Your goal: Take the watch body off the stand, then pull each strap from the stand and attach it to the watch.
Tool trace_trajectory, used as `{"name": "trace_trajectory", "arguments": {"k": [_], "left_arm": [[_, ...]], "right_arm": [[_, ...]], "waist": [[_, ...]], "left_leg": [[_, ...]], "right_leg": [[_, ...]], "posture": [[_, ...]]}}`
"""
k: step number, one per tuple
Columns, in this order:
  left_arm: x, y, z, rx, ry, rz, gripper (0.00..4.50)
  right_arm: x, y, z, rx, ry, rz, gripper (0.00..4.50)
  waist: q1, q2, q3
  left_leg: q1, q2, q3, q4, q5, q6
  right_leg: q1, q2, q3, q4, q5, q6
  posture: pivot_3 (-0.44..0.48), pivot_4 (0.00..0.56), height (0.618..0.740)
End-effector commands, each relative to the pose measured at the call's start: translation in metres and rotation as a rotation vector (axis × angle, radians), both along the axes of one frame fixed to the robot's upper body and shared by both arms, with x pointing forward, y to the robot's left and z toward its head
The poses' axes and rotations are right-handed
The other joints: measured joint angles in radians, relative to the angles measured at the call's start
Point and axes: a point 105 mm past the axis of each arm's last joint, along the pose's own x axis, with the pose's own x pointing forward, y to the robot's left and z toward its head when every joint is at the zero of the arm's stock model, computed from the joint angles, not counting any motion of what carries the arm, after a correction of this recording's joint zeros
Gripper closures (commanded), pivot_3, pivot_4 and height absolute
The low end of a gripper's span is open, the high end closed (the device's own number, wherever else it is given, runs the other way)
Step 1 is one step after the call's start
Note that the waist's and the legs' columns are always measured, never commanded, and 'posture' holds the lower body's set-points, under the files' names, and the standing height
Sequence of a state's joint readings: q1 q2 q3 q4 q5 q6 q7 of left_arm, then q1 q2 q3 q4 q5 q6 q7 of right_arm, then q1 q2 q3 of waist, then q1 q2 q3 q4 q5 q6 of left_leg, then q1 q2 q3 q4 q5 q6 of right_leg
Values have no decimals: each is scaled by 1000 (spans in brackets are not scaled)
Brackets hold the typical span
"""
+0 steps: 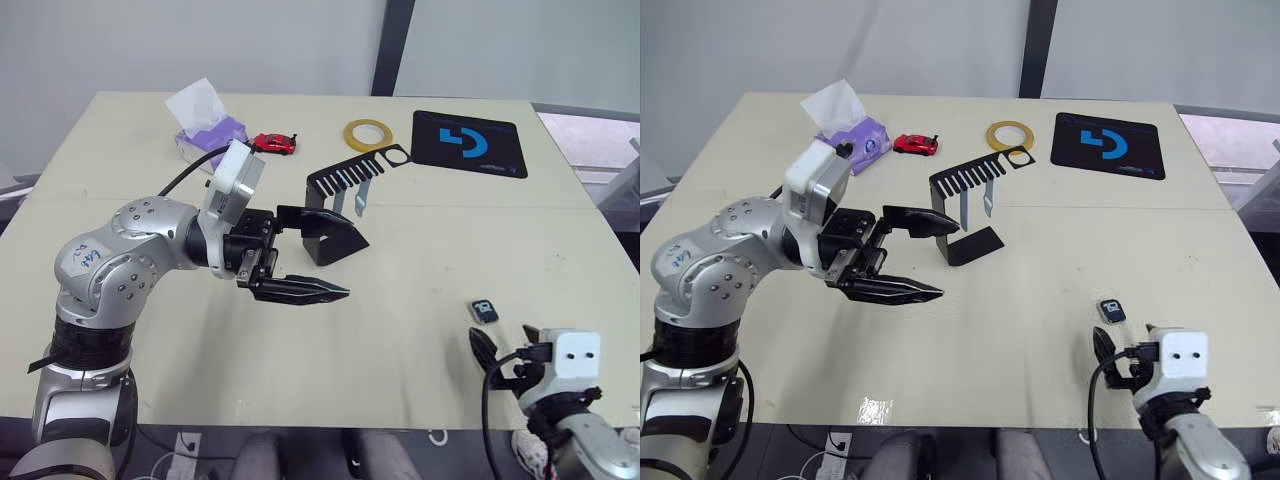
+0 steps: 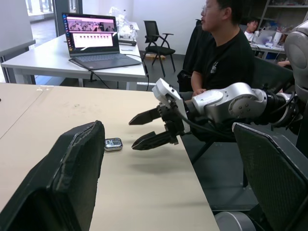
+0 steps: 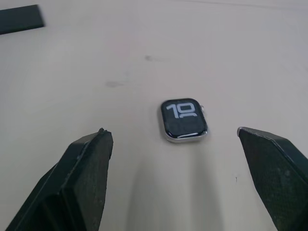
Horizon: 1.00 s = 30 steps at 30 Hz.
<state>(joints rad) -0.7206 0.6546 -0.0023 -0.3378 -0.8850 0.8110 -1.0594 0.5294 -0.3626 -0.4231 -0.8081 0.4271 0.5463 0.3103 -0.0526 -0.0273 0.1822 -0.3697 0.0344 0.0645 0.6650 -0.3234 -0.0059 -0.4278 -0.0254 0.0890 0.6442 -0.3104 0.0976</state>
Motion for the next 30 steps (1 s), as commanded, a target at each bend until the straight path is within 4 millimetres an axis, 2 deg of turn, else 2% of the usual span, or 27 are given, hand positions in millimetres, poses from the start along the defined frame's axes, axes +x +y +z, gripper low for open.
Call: {"name": "trace_trajectory", "arguments": {"k": [1,5,10,14,17,24,27,30], "left_arm": [[3,1,1,-17,-28,23,0],[6,2,-2,-25,-39,53,0],[7,7,-3,-29,-40,93,0],[7,16,-7,-30,-31,171,0],[11,28,-13,-49,-7,300,0],[3,53,-39,-74,50,615,0],[4,50,-48,-79,47,722,0],[9,41,-56,-67,49,792,0]], "right_arm": [[-11,-7,26,-54,-26,91,98],[-19,-34,41,-57,-10,135,98],[-30,-48,53,-48,35,255,98],[-27,-50,70,-22,25,359,98],[-17,-34,87,31,-20,476,98],[-1,28,106,74,-76,762,98],[4,50,112,85,-94,847,98],[7,63,115,84,-95,897,98]], "waist": [[2,0,0],[2,0,0],[6,-1,0],[2,-1,0],[-3,-1,1],[4,-2,1],[16,-3,1],[28,-3,1]], "left_leg": [[0,0,0,0,0,0],[0,-1,0,0,0,1],[0,-2,0,0,-1,2],[0,-1,1,0,-1,3],[1,0,1,0,-1,3],[0,2,-2,1,-1,3],[0,0,-2,2,-1,3],[0,-1,-3,2,-1,3]], "right_leg": [[0,0,0,0,0,0],[1,1,0,-1,0,1],[1,1,1,-1,0,1],[2,1,1,-2,0,1],[2,-1,2,-2,0,1],[2,-2,1,-1,0,1],[3,-4,1,-1,0,2],[3,-4,0,-2,1,2]], "posture": [[0,150,738],[0,150,738],[0,150,738],[0,150,738],[0,150,738],[0,150,738],[0,150,738],[0,150,738]]}}
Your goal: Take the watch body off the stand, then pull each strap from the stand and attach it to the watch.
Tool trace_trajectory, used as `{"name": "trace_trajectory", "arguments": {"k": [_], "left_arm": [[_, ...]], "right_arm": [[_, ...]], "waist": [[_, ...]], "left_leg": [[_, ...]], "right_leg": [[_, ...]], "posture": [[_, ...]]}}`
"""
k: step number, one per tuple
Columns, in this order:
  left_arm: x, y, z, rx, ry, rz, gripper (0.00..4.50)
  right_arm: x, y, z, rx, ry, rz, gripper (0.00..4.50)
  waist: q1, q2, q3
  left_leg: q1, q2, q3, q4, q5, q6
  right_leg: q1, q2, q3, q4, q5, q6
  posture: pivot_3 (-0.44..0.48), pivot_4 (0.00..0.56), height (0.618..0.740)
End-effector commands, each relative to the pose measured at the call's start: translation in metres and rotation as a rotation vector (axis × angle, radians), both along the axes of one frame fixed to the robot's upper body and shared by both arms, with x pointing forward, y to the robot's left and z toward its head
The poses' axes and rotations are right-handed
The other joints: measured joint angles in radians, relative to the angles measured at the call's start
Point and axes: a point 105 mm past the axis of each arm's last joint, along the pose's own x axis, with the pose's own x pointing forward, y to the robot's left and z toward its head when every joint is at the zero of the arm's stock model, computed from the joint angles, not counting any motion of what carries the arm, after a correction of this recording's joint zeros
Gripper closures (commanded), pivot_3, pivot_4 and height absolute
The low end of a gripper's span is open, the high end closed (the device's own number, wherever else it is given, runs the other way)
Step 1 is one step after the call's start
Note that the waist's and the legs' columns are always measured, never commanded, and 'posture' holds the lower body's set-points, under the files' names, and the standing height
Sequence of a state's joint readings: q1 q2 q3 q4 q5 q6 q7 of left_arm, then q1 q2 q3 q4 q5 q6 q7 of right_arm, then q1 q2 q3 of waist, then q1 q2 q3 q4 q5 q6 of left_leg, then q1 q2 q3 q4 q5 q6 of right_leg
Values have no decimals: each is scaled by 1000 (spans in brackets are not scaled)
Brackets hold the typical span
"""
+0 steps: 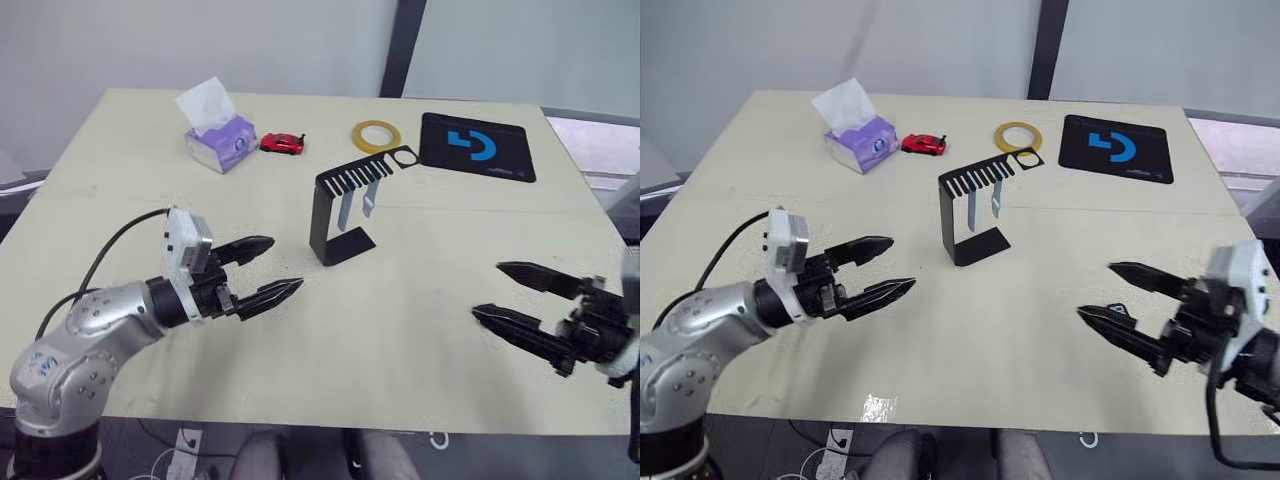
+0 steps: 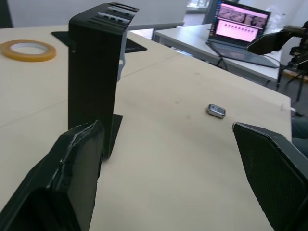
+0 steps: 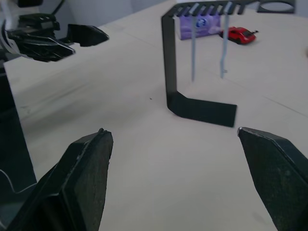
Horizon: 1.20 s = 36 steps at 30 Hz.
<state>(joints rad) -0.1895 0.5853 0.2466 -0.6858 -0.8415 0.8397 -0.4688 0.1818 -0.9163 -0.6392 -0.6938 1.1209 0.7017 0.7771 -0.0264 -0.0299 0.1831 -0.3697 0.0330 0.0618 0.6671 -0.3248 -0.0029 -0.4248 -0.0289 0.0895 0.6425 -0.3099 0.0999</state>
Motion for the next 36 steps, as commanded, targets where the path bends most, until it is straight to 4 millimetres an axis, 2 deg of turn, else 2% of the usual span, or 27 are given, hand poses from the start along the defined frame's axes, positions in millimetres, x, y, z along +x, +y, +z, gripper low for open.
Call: {"name": "trace_trajectory", "arguments": {"k": [1,6,11,16,18,24,30,36], "left_arm": [[1,-12,-1,37,-39,57,0],[23,-25,-20,99,-23,234,0],[33,-37,-33,133,-30,319,0],[47,-37,-45,157,-30,413,0],[53,-37,-44,147,-39,436,0],[66,-57,-46,119,-42,420,0],[78,-60,-50,138,-51,489,0],[90,-67,-40,124,-96,506,0]], "right_arm": [[-1,15,5,-7,-9,57,98],[5,26,4,-3,0,109,98],[7,31,1,9,1,116,98],[9,36,1,21,-1,112,98],[9,37,1,29,-2,111,98],[6,41,-2,40,-5,103,98],[7,42,-3,46,-9,91,98],[10,41,-4,49,-15,71,98]], "waist": [[3,0,0],[1,-1,0],[-1,-1,0],[0,-1,-1],[0,-1,0],[3,-1,-1],[0,-1,-1],[3,-1,-1]], "left_leg": [[0,0,0,0,0,0],[-1,-1,0,0,-1,1],[-1,0,0,0,-1,1],[0,0,1,0,-1,1],[0,0,1,0,0,1],[-1,-1,1,0,0,2],[-1,-1,1,0,-1,2],[0,-1,1,1,0,2]], "right_leg": [[0,0,0,-1,0,1],[1,0,0,-3,1,1],[1,1,0,-3,1,1],[1,1,1,-2,1,1],[1,2,1,-2,1,1],[1,2,0,-2,1,2],[1,1,0,-2,1,2],[1,2,0,-1,1,2]], "posture": [[0,150,738],[0,150,738],[0,150,738],[0,150,738],[0,150,738],[0,150,738],[0,150,738],[0,150,738]]}}
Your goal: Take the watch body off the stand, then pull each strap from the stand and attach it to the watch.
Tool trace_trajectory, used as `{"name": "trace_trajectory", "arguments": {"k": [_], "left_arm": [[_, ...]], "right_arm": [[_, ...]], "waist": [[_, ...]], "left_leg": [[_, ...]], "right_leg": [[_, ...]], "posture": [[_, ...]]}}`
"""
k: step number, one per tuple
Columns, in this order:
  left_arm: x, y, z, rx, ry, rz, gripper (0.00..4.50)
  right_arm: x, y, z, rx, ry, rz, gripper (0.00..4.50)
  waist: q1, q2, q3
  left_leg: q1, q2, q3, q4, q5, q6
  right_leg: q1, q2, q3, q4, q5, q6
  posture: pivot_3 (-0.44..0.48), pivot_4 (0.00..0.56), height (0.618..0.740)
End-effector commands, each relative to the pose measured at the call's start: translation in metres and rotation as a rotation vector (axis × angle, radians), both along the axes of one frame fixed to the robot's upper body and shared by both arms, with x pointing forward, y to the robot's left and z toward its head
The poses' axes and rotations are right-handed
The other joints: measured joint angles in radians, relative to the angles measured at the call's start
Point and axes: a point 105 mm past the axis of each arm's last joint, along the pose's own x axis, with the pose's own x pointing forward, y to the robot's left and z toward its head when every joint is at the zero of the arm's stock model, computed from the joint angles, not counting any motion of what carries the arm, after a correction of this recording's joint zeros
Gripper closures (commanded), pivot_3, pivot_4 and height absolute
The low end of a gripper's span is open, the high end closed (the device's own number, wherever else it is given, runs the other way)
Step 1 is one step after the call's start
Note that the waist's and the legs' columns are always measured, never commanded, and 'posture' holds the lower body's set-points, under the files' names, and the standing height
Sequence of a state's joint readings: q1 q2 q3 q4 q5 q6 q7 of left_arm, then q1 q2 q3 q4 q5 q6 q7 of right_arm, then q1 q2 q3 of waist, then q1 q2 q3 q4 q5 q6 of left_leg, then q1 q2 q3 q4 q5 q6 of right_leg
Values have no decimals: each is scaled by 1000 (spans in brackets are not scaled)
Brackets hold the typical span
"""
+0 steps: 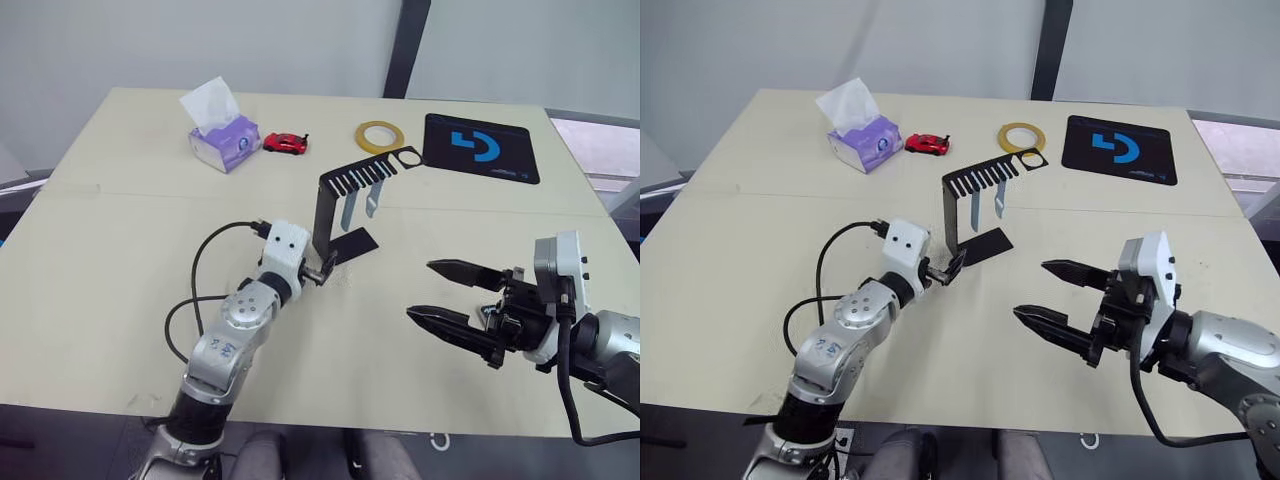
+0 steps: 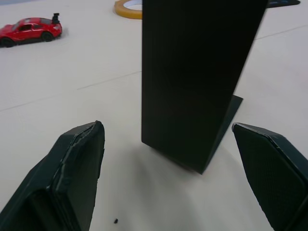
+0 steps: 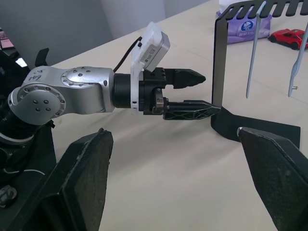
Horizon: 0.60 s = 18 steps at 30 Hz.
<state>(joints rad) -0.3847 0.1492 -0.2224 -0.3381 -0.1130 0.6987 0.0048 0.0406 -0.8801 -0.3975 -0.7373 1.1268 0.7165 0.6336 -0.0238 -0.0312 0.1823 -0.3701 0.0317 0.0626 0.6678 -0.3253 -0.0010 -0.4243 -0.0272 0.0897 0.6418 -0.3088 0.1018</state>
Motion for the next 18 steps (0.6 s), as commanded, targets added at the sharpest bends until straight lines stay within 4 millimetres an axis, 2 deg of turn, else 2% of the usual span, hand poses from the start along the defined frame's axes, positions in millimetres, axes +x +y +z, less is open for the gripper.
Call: {"name": "trace_trajectory", "arguments": {"k": [1,8,18], "left_arm": [[5,-3,17,-8,-75,5,0],[17,0,30,-4,-128,39,0],[24,-7,31,8,-142,26,0]], "right_arm": [[1,1,7,14,-50,-9,98],[3,1,5,18,-53,-24,98],[5,1,5,23,-60,-46,98]], "waist": [[0,0,0],[-1,0,0],[1,0,0]], "left_leg": [[0,0,0,0,0,0],[0,0,0,0,0,0],[0,0,0,0,0,0]], "right_leg": [[0,0,0,0,0,0],[0,-1,0,0,0,0],[0,-1,0,1,0,0]], "posture": [[0,150,738],[0,150,738],[0,150,738]]}}
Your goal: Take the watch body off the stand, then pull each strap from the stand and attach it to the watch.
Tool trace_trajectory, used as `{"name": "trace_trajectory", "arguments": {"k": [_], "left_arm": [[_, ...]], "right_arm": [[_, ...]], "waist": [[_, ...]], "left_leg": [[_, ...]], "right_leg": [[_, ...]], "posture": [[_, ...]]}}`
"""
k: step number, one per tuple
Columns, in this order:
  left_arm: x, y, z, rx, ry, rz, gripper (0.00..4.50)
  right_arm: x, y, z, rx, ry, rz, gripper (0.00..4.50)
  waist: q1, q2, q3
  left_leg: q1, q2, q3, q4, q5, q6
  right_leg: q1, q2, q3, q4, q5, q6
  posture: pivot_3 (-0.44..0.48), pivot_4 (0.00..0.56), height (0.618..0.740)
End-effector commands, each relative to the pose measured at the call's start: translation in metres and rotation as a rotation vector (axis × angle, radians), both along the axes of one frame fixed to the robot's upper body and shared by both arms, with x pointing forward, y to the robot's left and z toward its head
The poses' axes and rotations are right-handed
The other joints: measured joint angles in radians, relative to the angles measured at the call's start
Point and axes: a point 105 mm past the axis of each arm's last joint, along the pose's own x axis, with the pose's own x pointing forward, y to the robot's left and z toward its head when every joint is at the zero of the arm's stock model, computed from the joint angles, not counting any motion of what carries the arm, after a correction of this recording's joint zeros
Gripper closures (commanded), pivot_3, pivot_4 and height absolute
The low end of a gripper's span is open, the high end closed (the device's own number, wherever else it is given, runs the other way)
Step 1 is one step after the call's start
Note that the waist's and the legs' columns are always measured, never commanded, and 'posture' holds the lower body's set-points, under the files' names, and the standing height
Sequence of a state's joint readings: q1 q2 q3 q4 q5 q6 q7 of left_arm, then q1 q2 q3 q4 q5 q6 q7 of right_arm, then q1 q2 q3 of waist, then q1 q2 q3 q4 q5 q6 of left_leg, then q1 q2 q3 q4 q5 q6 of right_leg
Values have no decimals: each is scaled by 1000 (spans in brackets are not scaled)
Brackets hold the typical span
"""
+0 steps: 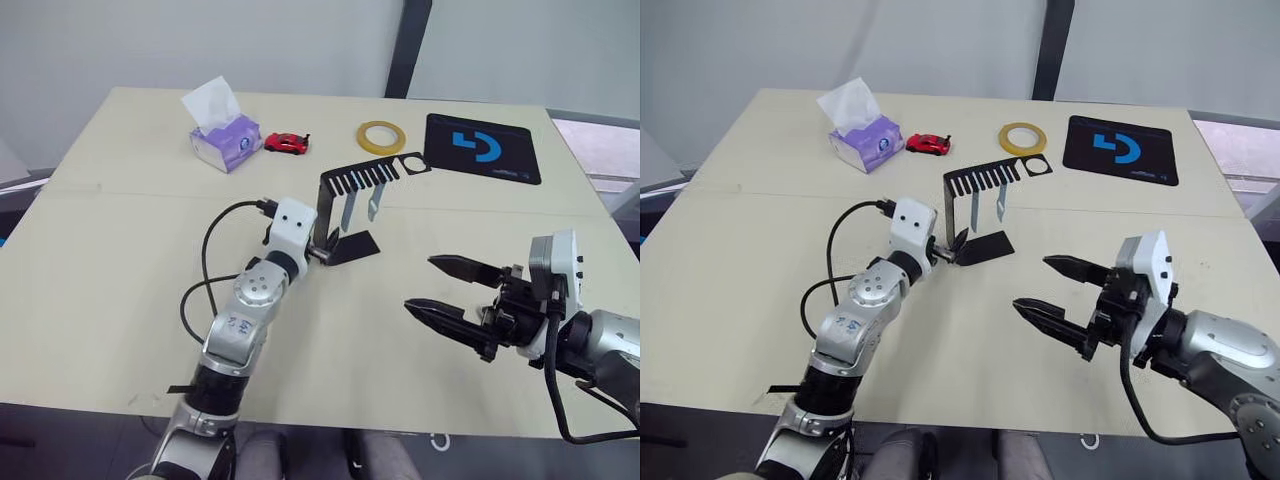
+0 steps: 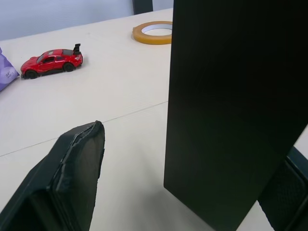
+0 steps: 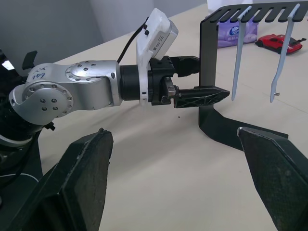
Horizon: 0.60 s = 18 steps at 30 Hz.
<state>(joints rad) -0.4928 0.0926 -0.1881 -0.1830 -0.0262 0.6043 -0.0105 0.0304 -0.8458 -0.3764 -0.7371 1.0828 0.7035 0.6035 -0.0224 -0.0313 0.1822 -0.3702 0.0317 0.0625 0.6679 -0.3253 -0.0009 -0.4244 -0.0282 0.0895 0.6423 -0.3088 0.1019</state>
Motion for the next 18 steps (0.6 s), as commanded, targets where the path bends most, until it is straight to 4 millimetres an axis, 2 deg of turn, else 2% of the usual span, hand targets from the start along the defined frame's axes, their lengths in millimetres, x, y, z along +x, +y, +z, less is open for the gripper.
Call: {"name": "trace_trajectory", "arguments": {"k": [1,5,6,7,12,18], "left_arm": [[0,-3,17,1,-73,-7,0],[0,-5,16,-8,-71,-21,1038],[0,-5,16,-9,-71,-25,1679],[0,-5,16,-9,-71,-25,1966],[2,-2,16,3,-76,-9,4409],[3,4,19,12,-88,-2,4464]], "right_arm": [[-1,0,6,14,-40,-8,98],[0,-1,7,12,-47,-18,0],[1,-1,7,12,-48,-19,0],[1,-1,7,12,-49,-20,0],[2,-1,8,9,-53,-23,0],[2,-3,9,5,-61,-29,0]], "waist": [[-1,0,0],[-1,0,0],[-1,0,0],[-1,0,0],[-2,0,0],[-3,0,0]], "left_leg": [[0,0,0,0,0,0],[0,0,0,0,0,0],[0,0,0,0,0,0],[0,0,0,0,0,0],[0,0,0,0,0,0],[0,0,0,0,0,0]], "right_leg": [[0,0,0,0,0,0],[0,0,0,0,0,0],[0,0,0,0,0,0],[0,0,0,0,0,0],[0,0,0,0,0,0],[0,0,0,1,0,0]], "posture": [[0,150,738],[0,150,738],[0,150,738],[0,150,738],[0,150,738],[0,150,738]]}}
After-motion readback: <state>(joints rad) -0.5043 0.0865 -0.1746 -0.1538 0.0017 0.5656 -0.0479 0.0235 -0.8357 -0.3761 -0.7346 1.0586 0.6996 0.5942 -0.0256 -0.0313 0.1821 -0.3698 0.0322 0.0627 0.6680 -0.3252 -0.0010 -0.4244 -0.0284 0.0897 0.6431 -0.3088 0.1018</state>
